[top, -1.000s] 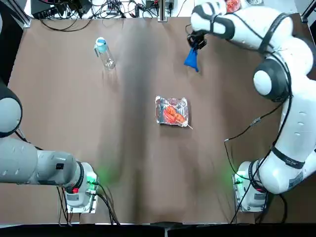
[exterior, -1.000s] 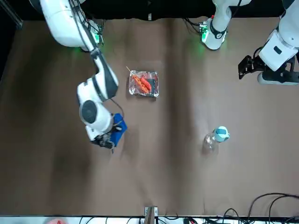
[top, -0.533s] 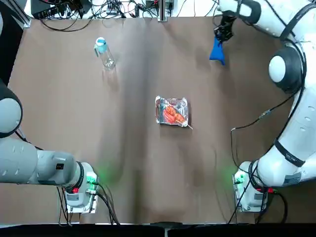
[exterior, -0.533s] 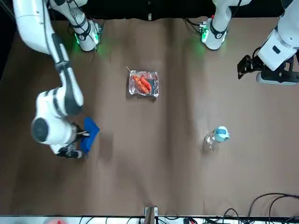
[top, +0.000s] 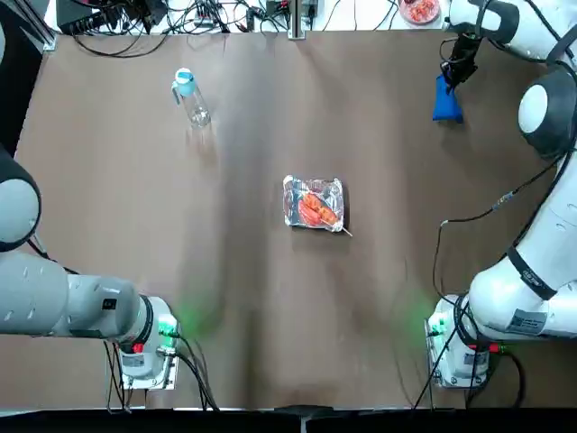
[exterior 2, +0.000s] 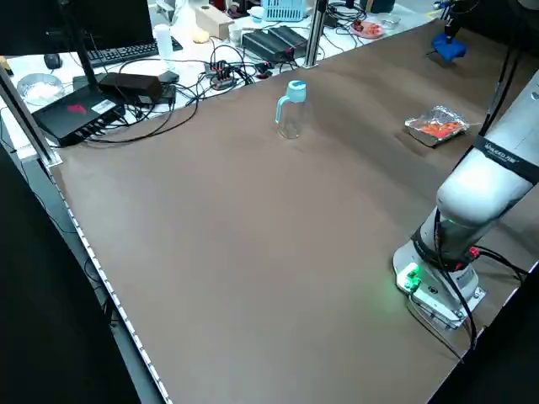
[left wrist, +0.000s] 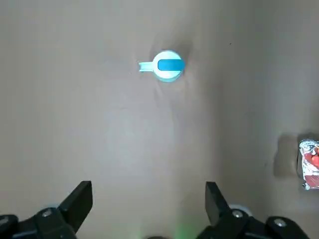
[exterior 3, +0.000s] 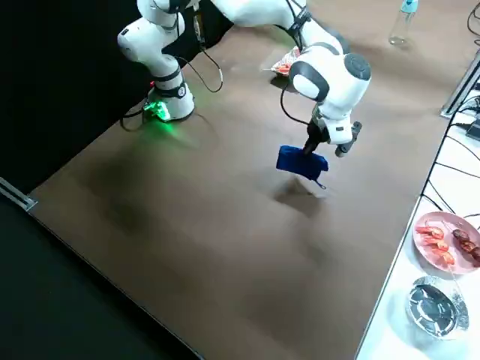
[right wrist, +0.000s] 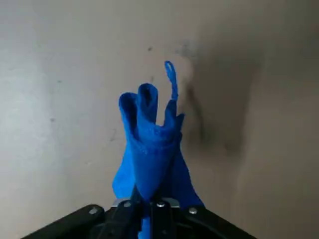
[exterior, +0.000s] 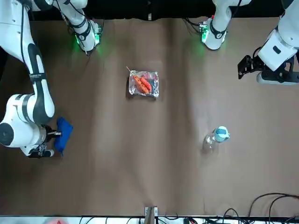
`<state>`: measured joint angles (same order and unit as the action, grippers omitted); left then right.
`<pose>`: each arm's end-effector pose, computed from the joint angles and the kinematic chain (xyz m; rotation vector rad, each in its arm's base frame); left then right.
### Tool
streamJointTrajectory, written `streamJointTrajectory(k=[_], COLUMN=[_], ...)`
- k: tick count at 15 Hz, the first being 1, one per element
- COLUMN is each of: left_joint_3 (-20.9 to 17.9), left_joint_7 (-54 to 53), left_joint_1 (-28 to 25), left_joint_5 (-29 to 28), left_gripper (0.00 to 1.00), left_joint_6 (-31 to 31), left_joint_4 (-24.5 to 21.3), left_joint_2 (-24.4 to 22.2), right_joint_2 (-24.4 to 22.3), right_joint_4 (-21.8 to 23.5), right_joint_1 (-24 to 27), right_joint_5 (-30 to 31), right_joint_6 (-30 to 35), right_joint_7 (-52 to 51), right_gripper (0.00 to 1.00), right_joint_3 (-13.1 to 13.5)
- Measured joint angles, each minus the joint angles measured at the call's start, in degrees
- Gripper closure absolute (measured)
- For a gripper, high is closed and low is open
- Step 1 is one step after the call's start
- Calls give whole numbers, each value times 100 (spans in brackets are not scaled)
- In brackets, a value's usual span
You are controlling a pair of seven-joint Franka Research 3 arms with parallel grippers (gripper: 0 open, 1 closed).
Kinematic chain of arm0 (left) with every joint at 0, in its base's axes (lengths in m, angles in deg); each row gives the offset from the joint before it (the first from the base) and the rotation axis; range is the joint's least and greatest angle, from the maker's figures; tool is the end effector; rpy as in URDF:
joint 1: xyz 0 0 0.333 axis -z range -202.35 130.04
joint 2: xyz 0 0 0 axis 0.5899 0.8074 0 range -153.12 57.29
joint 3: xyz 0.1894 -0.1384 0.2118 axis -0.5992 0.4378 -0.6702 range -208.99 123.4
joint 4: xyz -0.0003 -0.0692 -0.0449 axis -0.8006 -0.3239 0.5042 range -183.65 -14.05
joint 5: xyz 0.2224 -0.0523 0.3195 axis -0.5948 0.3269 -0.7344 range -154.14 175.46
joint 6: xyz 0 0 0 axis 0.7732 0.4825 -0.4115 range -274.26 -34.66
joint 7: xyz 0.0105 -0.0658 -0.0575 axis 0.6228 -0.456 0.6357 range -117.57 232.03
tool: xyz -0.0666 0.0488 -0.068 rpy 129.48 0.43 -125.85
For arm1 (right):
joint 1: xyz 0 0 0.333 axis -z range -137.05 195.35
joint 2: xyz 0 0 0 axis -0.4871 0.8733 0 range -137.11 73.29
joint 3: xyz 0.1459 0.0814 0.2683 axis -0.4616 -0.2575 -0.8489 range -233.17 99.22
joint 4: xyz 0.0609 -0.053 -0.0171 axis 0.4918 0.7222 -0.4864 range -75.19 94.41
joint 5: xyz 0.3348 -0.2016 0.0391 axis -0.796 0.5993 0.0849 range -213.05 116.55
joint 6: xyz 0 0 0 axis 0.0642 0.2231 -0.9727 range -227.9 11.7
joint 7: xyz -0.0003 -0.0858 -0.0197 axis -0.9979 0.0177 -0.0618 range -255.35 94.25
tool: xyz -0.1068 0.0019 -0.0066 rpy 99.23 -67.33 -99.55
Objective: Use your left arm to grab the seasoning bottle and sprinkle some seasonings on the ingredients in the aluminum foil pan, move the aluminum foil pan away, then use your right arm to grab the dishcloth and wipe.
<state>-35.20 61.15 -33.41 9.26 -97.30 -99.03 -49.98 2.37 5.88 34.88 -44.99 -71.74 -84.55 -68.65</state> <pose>0.5308 -0.0954 0.6272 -3.1036 0.1727 0.0424 0.6741 -0.0546 0.2894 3.1016 0.0317 -0.3671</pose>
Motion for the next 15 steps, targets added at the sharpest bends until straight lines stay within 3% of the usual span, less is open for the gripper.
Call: streamJointTrajectory(k=[12, 15], left_joint_3=[3, 3], left_joint_7=[0, 0], left_joint_1=[3, 2], left_joint_5=[0, 0], left_gripper=[0, 0], left_joint_6=[0, 0], left_joint_4=[-1, -2], left_joint_2=[16, 26], right_joint_2=[368, 366], right_joint_4=[168, 170], right_joint_1=[40, 40], right_joint_5=[11, 11], right_joint_6=[-155, -177], right_joint_7=[-564, -573], right_gripper=[92, 70], right_joint_3=[-61, -66])
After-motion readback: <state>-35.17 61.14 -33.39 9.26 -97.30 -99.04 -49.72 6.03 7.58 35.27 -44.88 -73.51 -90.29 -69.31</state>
